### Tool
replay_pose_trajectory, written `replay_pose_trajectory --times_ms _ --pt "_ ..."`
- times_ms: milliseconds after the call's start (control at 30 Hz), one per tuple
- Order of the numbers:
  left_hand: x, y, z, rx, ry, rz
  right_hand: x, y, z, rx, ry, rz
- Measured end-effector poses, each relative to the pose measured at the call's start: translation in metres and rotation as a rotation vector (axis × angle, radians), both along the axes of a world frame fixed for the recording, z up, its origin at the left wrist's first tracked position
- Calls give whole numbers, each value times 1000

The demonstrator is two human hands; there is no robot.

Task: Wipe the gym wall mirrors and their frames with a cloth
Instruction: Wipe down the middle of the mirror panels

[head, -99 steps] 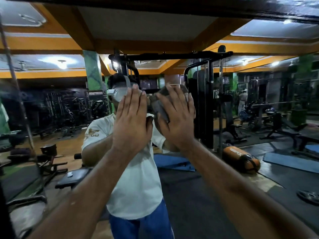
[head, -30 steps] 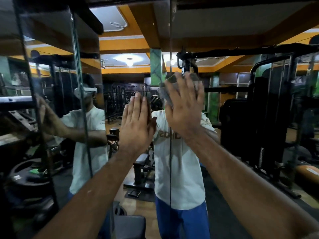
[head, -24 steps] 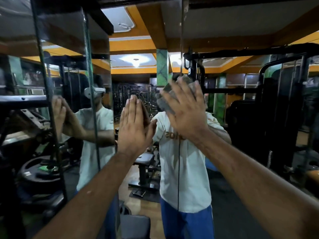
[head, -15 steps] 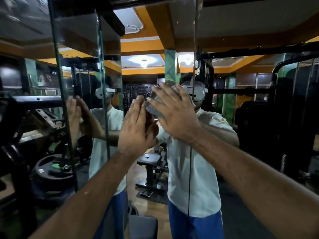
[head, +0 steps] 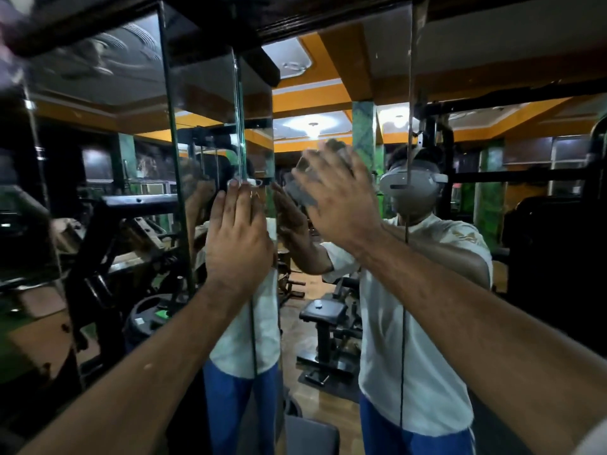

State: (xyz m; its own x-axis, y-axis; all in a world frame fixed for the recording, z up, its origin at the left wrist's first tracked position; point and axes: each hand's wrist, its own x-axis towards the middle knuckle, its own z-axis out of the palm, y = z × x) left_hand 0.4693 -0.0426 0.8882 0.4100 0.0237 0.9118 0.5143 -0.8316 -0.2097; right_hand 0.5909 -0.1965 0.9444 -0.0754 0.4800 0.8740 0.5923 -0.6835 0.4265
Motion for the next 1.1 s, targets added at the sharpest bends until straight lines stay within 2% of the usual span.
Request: replay_pose_trajectory --times_ms 100,167,233,300,333,467,567,733,833,900,1033,1100 --pt "-11 6 13 -24 159 253 -13 15 10 158 86 51" --pt "-13 10 16 -11 205 362 -18 32 3 -1 50 -11" --pt "-15 11 16 10 254 424 -17 45 -7 -260 30 49" --pt "-17 13 16 38 285 456 -18 46 -5 -366 13 118" --pt "-17 14 15 44 289 459 -16 48 2 -325 4 134" --pt "-20 17 13 28 278 418 -17 67 35 90 22 124" --pt "-20 17 13 55 246 391 -21 93 16 20 17 161" --pt "-21 11 10 59 236 410 -20 96 -33 -73 36 102" --pt "-18 11 -1 15 188 360 -15 85 -58 -272 7 116" --pt "-17 9 -10 -25 217 345 -11 72 -57 -324 -24 164" --pt "-17 3 -35 -85 253 286 -6 54 -33 -15 18 124" --pt "-12 5 -55 -101 223 215 -8 52 -39 42 12 120"
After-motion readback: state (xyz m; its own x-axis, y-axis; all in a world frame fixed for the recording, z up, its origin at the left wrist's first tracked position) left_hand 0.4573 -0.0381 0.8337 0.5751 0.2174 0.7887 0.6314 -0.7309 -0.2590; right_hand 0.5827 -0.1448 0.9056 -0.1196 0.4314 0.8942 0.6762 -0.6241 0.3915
